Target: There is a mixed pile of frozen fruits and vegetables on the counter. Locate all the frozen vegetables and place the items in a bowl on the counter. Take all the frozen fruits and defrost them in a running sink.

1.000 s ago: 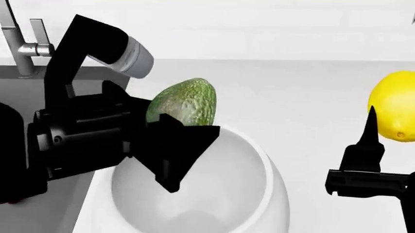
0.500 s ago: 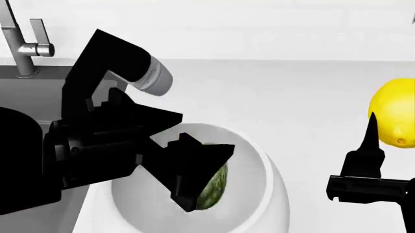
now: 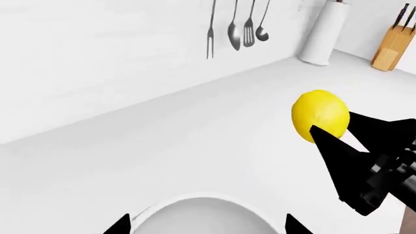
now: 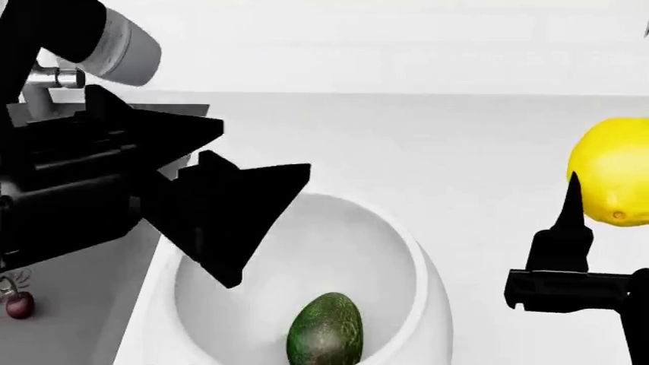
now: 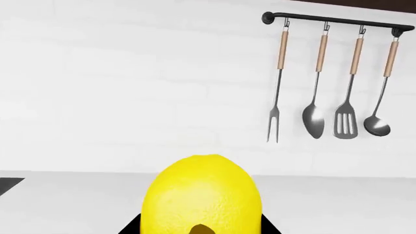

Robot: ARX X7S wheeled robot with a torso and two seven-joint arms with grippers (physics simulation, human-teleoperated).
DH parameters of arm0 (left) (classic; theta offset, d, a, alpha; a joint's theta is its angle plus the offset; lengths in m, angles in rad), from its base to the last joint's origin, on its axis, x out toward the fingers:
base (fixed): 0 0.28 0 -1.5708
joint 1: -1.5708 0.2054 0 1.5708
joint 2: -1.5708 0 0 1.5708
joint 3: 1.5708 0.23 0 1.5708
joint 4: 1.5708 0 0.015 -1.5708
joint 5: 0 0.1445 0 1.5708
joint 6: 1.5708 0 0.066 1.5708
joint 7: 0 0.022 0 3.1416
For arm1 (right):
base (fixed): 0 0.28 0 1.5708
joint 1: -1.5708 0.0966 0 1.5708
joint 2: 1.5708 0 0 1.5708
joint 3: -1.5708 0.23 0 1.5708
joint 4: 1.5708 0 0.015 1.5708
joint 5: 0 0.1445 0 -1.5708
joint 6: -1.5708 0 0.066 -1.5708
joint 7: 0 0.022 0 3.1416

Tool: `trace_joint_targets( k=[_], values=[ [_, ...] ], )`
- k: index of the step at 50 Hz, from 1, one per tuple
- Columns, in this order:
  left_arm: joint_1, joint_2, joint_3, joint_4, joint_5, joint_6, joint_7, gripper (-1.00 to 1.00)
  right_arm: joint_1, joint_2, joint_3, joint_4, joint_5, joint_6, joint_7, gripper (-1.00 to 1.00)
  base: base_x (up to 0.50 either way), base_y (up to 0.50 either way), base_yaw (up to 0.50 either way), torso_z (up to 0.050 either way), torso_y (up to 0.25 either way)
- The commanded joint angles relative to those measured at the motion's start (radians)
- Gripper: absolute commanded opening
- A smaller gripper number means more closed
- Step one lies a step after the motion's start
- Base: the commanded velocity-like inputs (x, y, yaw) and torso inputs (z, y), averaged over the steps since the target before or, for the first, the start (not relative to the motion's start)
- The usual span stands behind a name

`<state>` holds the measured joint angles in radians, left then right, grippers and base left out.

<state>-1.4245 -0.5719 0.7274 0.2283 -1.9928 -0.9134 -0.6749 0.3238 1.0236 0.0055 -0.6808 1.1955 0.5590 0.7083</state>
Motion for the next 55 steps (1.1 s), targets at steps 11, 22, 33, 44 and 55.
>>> trace_joint_targets(
  k=[11,22,33,44,55],
  values=[
    [0.144,-0.389,-0.171,0.304,0.036,0.066,-0.167,1.0,0.697,-0.017,-0.204,0.087,0.437,0.361,-0.075,-1.0,0.0,0.0,0.0,0.0,0.001],
    [0.257,-0.501,-0.24,0.328,0.077,0.147,-0.153,1.0,0.979,-0.099,-0.401,0.191,0.743,0.546,-0.026,-1.0,0.0,0.0,0.0,0.0,0.0],
    [0.319,-0.528,-0.274,0.333,0.113,0.204,-0.129,1.0,1.146,-0.181,-0.559,0.306,0.989,0.583,0.078,-1.0,0.0,0.0,0.0,0.0,0.0],
    [0.375,-0.57,-0.309,0.355,0.097,0.247,-0.103,1.0,1.125,-0.25,-0.634,0.31,1.019,0.564,0.112,-1.0,0.0,0.0,0.0,0.0,0.0],
    [0.429,-0.602,-0.338,0.37,0.097,0.286,-0.073,1.0,1.115,-0.3,-0.685,0.339,1.023,0.546,0.137,-1.0,0.0,0.0,0.0,0.0,0.0]
  ],
)
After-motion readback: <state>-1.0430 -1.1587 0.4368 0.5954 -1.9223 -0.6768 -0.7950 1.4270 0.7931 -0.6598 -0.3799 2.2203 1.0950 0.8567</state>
